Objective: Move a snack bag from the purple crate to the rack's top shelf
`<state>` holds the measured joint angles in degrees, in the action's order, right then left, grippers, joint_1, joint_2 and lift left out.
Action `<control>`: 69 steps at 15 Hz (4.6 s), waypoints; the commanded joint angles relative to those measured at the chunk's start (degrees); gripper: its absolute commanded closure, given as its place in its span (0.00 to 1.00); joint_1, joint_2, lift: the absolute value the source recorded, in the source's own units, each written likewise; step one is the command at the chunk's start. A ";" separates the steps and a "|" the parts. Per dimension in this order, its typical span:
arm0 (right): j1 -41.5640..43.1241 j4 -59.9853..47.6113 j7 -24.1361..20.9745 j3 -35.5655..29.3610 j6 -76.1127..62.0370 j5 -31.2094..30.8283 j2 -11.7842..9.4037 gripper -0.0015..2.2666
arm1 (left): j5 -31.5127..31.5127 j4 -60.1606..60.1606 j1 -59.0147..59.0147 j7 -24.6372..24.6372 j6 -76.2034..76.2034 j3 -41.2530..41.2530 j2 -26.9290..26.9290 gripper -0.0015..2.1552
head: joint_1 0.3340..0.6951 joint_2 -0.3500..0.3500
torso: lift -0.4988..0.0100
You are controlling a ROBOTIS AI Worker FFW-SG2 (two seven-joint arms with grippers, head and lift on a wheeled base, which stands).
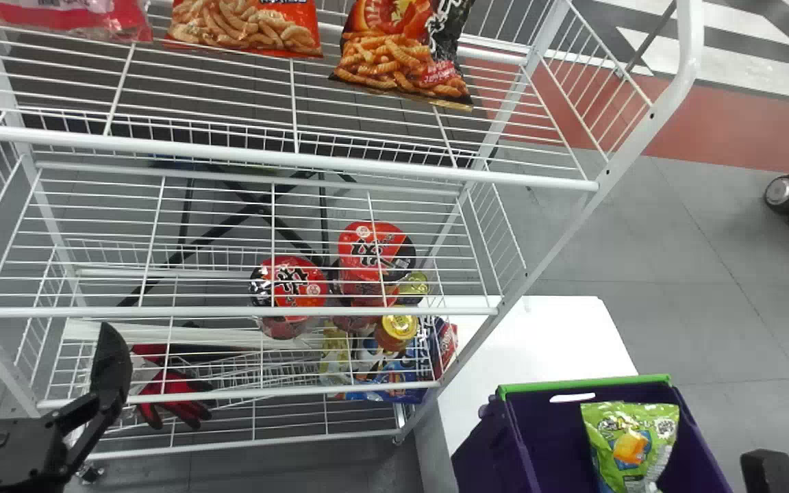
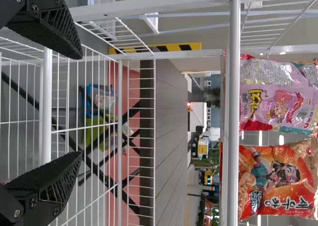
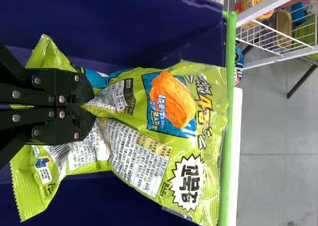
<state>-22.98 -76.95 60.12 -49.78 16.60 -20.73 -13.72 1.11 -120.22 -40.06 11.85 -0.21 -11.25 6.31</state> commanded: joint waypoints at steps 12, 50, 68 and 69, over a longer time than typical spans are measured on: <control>-0.75 -2.77 1.14 -2.08 0.41 2.10 1.42 0.74 | 0.48 -1.68 -0.81 0.19 0.00 -0.35 0.02 0.06 | 1.00 0.00 | 0.61; -2.78 -15.51 11.60 -6.21 0.59 11.85 6.96 0.74 | 2.15 -3.35 -1.60 1.25 1.05 -0.70 0.02 0.06 | 1.00 0.00 | 0.91; -2.78 -21.31 16.96 -8.14 11.13 15.19 7.40 0.74 | 2.23 -3.53 -1.69 1.34 1.93 -0.70 0.11 0.06 | 1.00 0.00 | 0.98; -2.78 -22.54 18.10 -9.11 12.54 16.07 7.40 0.74 | 2.23 -3.35 -1.60 1.34 1.93 -0.70 0.02 0.06 | 1.00 0.00 | 0.98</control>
<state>-25.75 -97.97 77.61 -57.64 27.15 -5.80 -6.36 3.34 -123.76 -41.79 13.18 1.72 -11.96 6.41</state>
